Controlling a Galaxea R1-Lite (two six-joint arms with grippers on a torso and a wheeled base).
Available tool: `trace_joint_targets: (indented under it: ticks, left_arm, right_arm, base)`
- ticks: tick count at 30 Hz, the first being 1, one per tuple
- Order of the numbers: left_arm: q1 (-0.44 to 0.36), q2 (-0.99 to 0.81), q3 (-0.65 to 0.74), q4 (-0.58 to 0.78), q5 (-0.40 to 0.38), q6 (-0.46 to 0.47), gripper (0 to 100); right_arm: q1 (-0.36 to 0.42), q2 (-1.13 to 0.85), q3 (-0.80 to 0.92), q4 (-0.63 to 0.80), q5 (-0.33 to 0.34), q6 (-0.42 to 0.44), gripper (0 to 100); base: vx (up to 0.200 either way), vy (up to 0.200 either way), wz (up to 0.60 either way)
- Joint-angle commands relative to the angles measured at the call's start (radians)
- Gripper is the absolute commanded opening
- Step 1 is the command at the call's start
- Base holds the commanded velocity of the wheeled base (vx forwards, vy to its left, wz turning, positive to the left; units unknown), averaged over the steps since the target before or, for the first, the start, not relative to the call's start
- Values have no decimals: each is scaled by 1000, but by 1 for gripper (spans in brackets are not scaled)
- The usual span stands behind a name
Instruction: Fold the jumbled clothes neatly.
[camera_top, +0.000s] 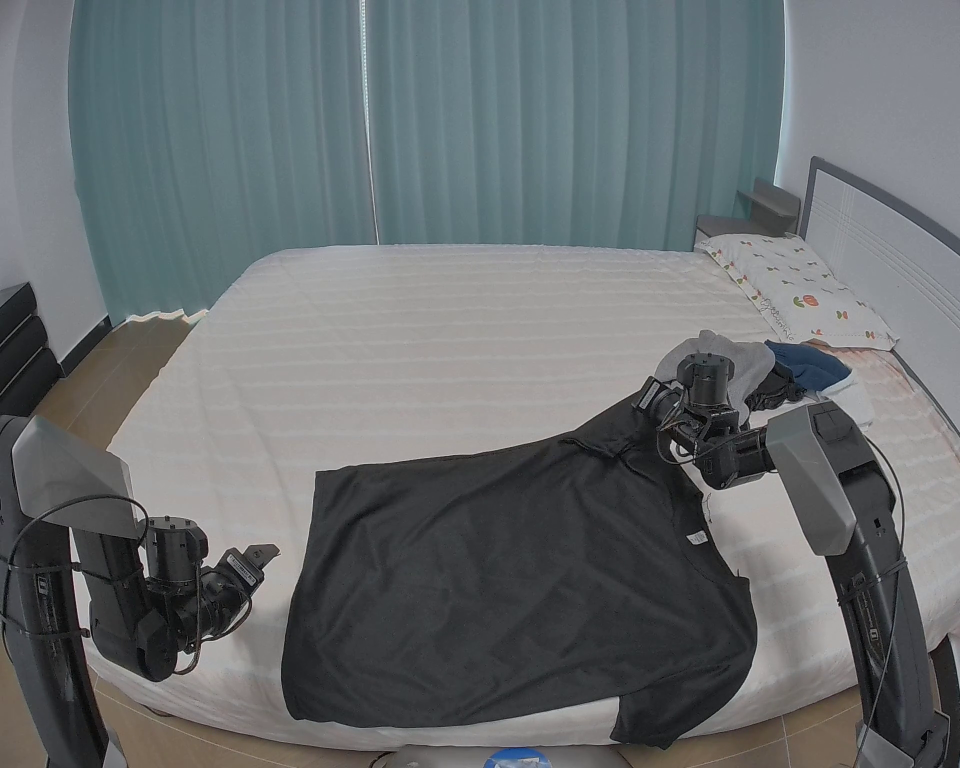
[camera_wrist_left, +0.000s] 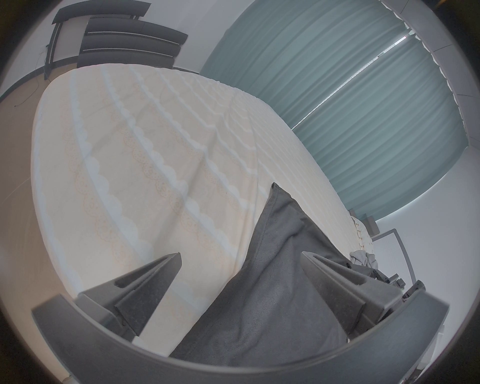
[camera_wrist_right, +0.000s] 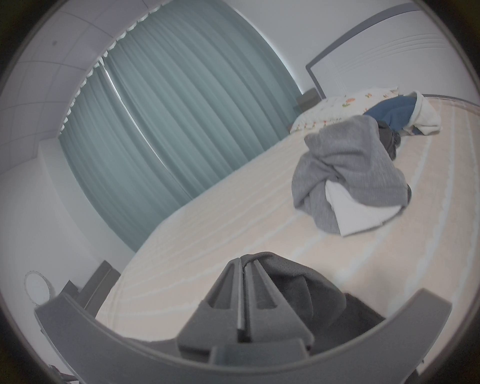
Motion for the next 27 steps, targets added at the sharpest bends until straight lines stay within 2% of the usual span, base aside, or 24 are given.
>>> trace_joint_targets:
  ticks: [1, 5, 6, 15, 17, 20, 27]
  left_arm:
    - [-1, 14, -6, 0, 1, 0, 100]
    - [-4, 17, -6, 0, 1, 0, 100]
    - [-4, 17, -7, 0, 1, 0, 100]
    - [-4, 19, -7, 0, -1, -2, 100]
    - [-4, 19, -7, 0, -1, 0, 100]
    - [-5, 17, -7, 0, -1, -2, 100]
    - [-4, 4, -21, 0, 1, -5, 100]
  right_arm:
    - [-13, 130, -37, -78, 13, -13, 0]
    - [-10, 141, -37, -95, 20, -14, 0]
    - [-10, 143, -37, -96, 21, -14, 100]
    - [-29, 109, -3, -84, 17, -13, 100]
    - [-44, 23, 144, -93, 69, -23, 100]
    - [-47, -32, 259, -130, 136, -31, 100]
    - [-87, -146, 420, -169, 145, -20, 100]
  base:
    - [0, 0, 0]
    - [0, 0, 0]
    - [0, 0, 0]
    - [0, 0, 0]
    - [0, 0, 0]
    - [0, 0, 0]
    - [0, 0, 0]
